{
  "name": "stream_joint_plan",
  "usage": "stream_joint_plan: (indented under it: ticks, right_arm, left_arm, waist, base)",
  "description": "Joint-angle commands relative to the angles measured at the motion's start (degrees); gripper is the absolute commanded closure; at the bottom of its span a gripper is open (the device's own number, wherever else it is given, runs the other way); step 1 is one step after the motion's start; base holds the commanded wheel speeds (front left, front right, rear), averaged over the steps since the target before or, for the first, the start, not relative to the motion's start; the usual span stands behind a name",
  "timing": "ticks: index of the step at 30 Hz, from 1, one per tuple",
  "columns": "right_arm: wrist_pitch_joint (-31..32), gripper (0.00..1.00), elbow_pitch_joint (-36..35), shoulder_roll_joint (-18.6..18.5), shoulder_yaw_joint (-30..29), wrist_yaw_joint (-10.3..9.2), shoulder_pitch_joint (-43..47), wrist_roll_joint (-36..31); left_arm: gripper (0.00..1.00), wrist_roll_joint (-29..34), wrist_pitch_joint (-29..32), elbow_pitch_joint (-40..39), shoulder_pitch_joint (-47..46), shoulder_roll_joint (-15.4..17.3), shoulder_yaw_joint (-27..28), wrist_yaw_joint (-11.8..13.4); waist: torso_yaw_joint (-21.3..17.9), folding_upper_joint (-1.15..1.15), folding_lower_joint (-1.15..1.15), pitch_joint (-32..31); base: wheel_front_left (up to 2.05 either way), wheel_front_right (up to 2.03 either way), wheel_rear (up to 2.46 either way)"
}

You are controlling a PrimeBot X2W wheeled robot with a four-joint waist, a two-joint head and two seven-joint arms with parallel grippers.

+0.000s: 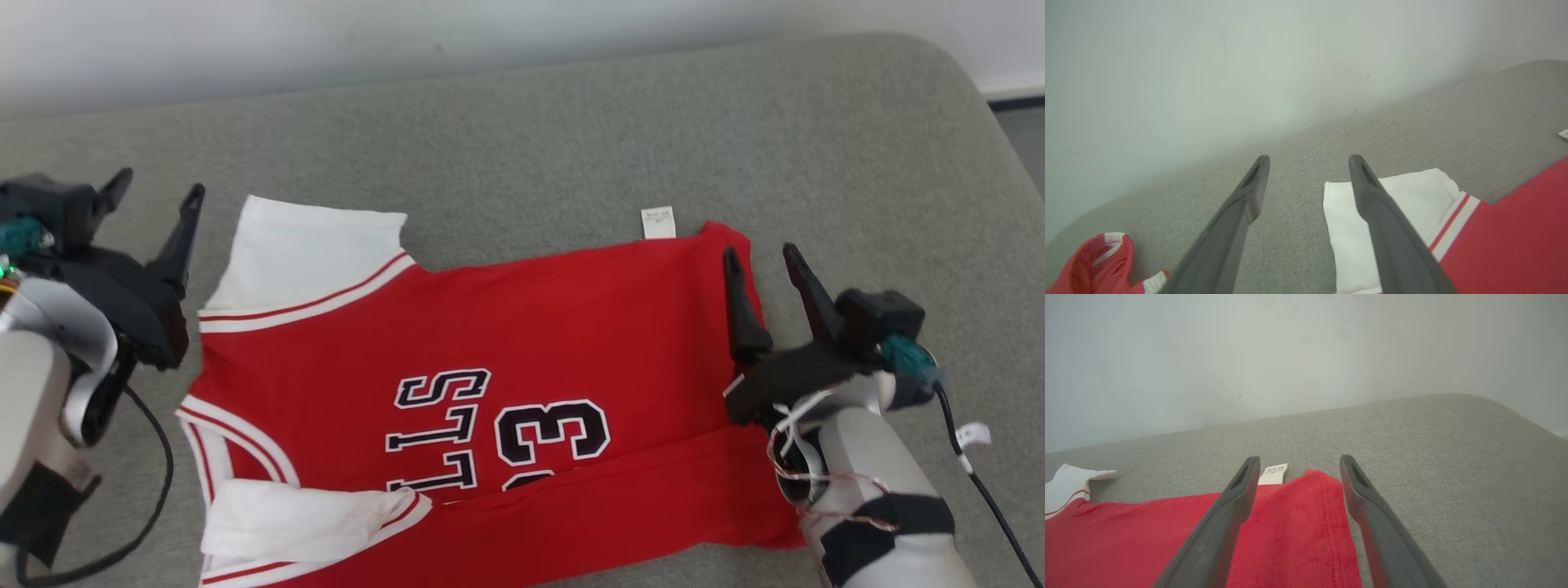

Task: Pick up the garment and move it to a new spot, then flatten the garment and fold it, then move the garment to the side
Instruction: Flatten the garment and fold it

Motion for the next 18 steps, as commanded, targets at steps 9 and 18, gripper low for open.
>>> stream_joint_plan:
  ticks: [9, 18]
  right_arm:
    - [-1.15, 0.00, 8.39, 0.54, 3.95, -0.14, -10.29, 1.37]
    - [-1.50, 0.00, 10.13, 0.65, 5.43, -0.14, -12.57, 2.64]
  left_arm:
    - [0.00, -5.24, 4.39, 6.82, -8.31, 3.04, -7.26, -0.33]
    - [0.00, -8.27, 5.01, 13.59, -11.67, 4.19, -11.13, -0.28]
  waist:
    - [-7.16, -0.01, -0.02, 8.14]
    - [-8.35, -0.01, -0.02, 9.23]
  base:
    - [0.00, 0.00, 0.00]
    - [0.00, 0.00, 0.00]
